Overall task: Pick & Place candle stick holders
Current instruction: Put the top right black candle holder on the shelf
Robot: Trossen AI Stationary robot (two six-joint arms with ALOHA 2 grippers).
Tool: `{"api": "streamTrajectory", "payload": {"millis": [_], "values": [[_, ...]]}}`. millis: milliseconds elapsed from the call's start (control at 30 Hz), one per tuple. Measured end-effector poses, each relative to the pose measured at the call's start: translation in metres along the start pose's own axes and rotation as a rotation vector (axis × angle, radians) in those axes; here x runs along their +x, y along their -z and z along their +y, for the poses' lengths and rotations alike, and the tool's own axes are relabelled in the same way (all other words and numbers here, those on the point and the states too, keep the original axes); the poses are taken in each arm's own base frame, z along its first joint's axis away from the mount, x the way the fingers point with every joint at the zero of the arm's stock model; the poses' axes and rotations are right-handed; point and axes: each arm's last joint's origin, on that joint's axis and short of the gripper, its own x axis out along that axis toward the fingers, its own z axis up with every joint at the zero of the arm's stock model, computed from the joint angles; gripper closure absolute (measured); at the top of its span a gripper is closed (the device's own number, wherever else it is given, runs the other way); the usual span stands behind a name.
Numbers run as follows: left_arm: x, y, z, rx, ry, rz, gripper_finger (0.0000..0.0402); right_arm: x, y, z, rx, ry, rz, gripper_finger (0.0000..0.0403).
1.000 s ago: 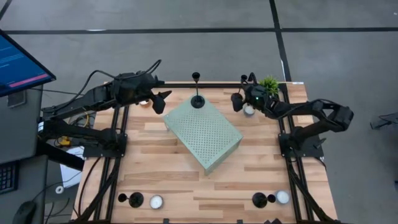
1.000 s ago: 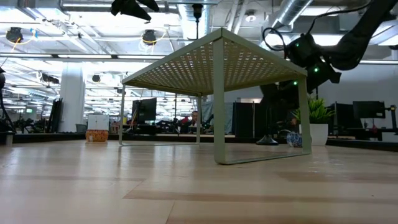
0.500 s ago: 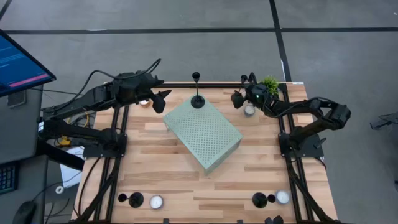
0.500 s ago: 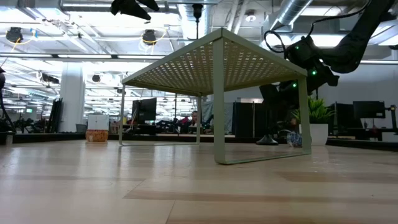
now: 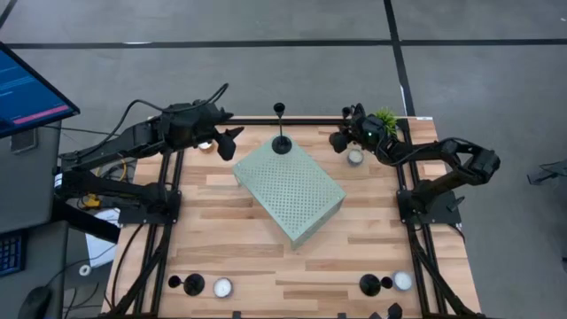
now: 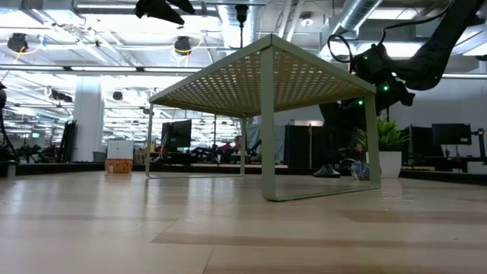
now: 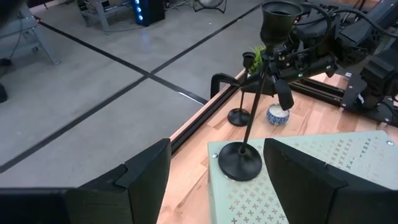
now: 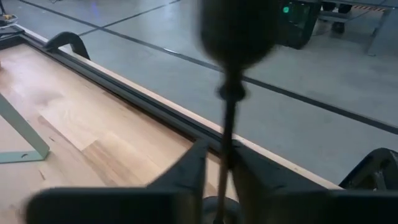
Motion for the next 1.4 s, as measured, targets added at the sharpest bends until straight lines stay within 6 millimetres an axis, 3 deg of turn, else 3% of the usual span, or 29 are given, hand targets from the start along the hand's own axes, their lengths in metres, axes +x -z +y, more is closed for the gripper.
{"api": "streamTrajectory", "payload": {"millis": [67, 200, 300, 500, 667, 833, 933, 1067, 1233, 1400], "values": [[0.0, 0.0, 0.0, 0.0, 0.0, 0.0, 0.0144, 0.0, 0.0, 0.0, -0.001, 0.001, 0.0, 0.0385], [0.0, 0.0, 0.0, 0.0, 0.0, -0.001, 0.0144, 0.001, -0.002, 0.0, -0.001, 0.007, 0.002, 0.0389], [0.0, 0.0, 0.0, -0.001, 0.0, -0.001, 0.0144, -0.001, -0.015, 0.002, -0.005, -0.005, -0.028, 0.0397], [0.0, 0.0, 0.0, 0.0, -0.002, -0.001, 0.0144, -0.023, -0.082, 0.011, -0.085, -0.023, -0.087, 0.0399], [0.0, 0.0, 0.0, -0.001, -0.01, -0.002, 0.0144, -0.067, -0.148, 0.026, -0.153, -0.081, -0.126, 0.0401], [0.0, 0.0, 0.0, -0.001, -0.009, -0.002, 0.0144, -0.111, -0.185, 0.055, -0.158, -0.235, -0.182, 0.0402], [0.0, 0.0, 0.0, 0.0, -0.009, -0.002, 0.0144, -0.127, -0.185, 0.078, -0.145, -0.354, -0.189, 0.0402], [0.0, 0.0, 0.0, 0.0, -0.009, -0.002, 0.0144, -0.133, -0.171, 0.114, -0.154, -0.473, -0.135, 0.0402], [0.0, 0.0, 0.0, 0.0, -0.009, -0.002, 0.0144, -0.129, -0.151, 0.156, -0.202, -0.499, -0.1, 0.0402], [0.0, 0.0, 0.0, 0.0, -0.009, -0.003, 0.0144, -0.117, -0.135, 0.181, -0.22, -0.527, -0.069, 0.0403]]}}
